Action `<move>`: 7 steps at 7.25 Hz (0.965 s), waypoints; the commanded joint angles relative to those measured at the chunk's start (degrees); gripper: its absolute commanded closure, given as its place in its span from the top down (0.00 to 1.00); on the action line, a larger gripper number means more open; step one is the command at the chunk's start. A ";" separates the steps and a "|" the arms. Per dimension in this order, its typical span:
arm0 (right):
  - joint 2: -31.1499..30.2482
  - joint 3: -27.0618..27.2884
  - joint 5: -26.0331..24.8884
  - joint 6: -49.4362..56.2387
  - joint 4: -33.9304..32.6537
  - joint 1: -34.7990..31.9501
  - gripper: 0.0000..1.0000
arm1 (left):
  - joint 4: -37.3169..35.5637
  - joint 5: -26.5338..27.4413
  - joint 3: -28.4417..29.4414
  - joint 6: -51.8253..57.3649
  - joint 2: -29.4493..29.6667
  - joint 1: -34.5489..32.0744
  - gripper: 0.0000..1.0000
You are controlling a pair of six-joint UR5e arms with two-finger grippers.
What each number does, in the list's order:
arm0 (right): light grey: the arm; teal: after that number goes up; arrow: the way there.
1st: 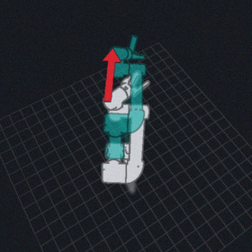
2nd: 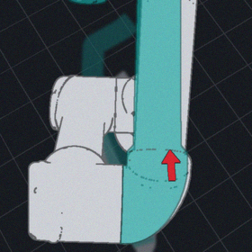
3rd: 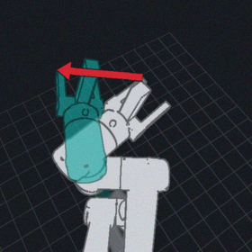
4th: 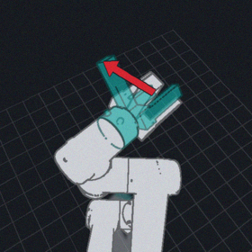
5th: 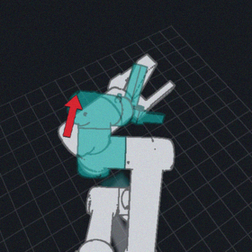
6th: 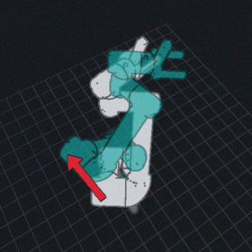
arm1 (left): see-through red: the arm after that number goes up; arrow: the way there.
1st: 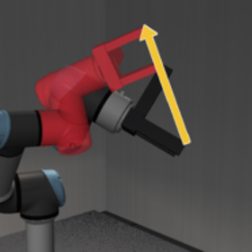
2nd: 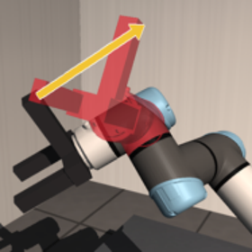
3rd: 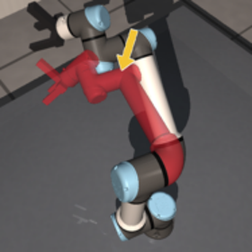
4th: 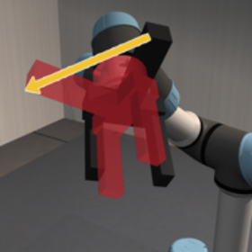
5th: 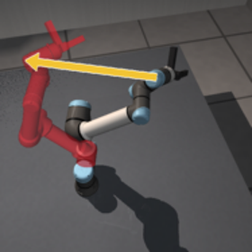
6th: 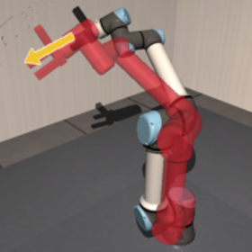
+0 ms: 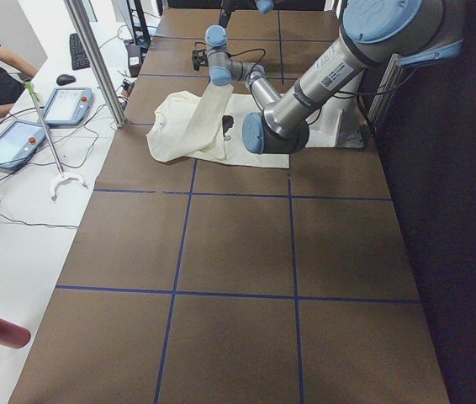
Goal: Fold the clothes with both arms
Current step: 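Fold the other sleeve across the chest with the left gripper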
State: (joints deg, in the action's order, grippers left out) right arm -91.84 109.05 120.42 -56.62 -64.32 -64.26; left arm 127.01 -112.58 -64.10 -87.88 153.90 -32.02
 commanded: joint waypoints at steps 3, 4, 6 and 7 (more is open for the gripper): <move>-0.01 0.28 2.01 -0.60 2.33 -0.78 1.00 | 7.81 8.52 6.10 -5.25 2.55 3.99 0.80; -0.79 0.02 3.84 -2.95 6.53 0.53 1.00 | 9.12 8.43 4.44 -8.24 2.11 2.59 0.81; -0.80 0.72 1.25 -17.31 11.30 9.98 1.00 | 8.34 7.38 -10.60 -8.10 -9.42 -0.66 0.76; -0.62 3.07 -8.09 -25.56 11.23 19.86 1.00 | 8.34 2.24 -19.22 -7.14 -18.46 -3.54 0.75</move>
State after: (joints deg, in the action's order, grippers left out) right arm -92.64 110.20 120.04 -72.60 -54.08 -54.06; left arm 135.40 -106.27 -73.23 -95.65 145.08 -32.72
